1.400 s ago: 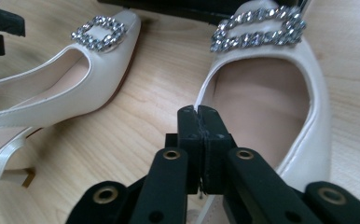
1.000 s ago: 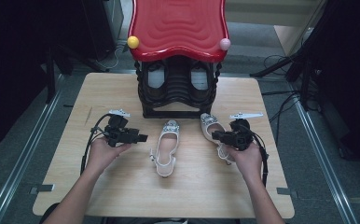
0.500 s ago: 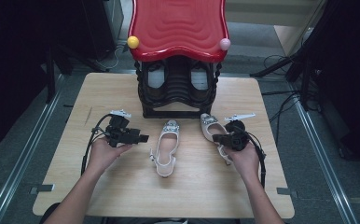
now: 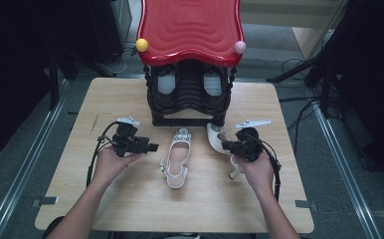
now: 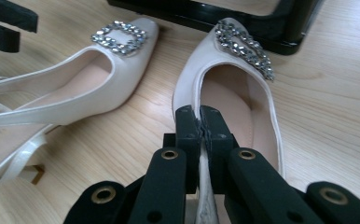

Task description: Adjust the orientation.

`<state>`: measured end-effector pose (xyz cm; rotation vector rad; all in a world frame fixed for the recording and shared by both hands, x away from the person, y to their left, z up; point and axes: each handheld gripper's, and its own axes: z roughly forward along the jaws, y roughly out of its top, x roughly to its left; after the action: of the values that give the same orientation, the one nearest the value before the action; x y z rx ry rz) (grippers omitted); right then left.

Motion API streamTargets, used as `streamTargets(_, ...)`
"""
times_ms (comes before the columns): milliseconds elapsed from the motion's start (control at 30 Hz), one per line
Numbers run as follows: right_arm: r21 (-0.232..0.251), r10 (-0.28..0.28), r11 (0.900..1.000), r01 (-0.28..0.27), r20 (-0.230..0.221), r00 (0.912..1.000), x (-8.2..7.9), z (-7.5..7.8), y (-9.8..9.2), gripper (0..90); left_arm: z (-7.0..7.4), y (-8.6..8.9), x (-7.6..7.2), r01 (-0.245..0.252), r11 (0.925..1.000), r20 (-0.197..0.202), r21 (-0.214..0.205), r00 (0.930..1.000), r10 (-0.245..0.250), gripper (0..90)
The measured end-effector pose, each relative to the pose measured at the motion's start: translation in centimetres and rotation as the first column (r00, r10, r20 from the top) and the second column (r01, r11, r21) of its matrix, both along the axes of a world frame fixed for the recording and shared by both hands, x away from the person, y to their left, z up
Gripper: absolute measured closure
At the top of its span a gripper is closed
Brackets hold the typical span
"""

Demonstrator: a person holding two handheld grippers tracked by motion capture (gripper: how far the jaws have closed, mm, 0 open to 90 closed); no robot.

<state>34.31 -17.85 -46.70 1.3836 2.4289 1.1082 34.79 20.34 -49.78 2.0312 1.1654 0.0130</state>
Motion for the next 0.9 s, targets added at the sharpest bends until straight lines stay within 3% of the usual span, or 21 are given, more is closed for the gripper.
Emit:
streamTargets(200, -0.005, 0.043, 0.9991, -0.043, -0.024, 0.9988, 0.0, -0.7, 2.0, 88.6, 0.0, 0.0, 0.0, -0.001, 1.0, 0.001, 0.002, 1.0, 0.001, 41.3)
streamTargets(433, -0.054, 0.097, 0.9935, -0.101, -0.073, 0.9926, -0.2, -2.3, 4.6, 88.5, 0.0, 0.0, -0.1, -0.001, 1.0, 0.006, 0.002, 1.0, 0.001, 41.4)
streamTargets(500, -0.042, 0.097, 0.9941, -0.1, -0.084, 0.9918, -0.3, -2.5, 5.0, 88.5, 0.0, 0.0, -0.1, 0.003, 1.0, 0.005, 0.003, 1.0, -0.003, 41.4)
streamTargets(733, -0.02, 0.129, 0.9912, -0.131, -0.09, 0.9876, -0.6, -2.5, 5.8, 88.4, -0.1, -0.2, -0.4, 0.006, 1.0, 0.001, -0.005, 1.0, -0.006, 42.8)
streamTargets(900, -0.034, 0.15, 0.9877, -0.153, -0.073, 0.9859, -0.8, -2.6, 6.6, 87.8, -0.1, -0.5, -0.6, 0.015, 0.9999, 0.009, -0.004, 0.9998, -0.015, 44.3)
